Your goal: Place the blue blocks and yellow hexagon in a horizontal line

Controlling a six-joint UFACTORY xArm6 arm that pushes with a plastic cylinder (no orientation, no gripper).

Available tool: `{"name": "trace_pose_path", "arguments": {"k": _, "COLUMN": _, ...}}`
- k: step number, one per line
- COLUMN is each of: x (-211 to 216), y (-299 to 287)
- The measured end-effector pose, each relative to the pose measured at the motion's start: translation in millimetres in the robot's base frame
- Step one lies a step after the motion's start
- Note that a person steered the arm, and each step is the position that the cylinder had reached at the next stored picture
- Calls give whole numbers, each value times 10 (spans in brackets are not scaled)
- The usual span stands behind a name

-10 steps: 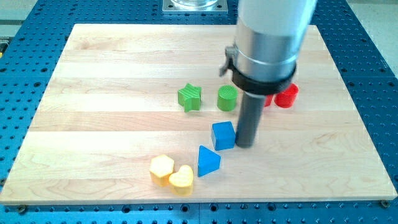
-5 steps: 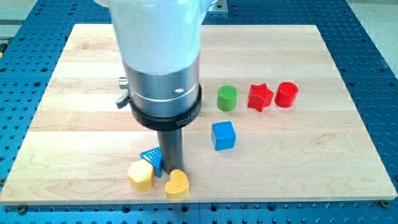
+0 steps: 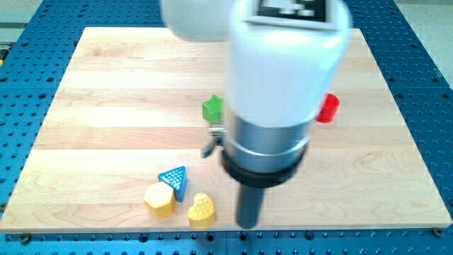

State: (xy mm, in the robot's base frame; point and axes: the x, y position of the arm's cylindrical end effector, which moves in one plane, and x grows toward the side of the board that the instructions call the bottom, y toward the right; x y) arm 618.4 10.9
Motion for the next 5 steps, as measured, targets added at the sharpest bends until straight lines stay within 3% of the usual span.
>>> {"name": "trace_pose_path", "arguments": {"k": 2, "x": 6, "y": -1832}}
{"name": "trace_pose_path", "arguments": {"k": 3, "x": -15, "y": -2279}}
{"name": "trace_pose_path", "arguments": {"k": 4, "x": -42, "y": -2081}}
{"name": "trace_pose_path", "arguments": {"k": 5, "x": -41, "y": -1450}}
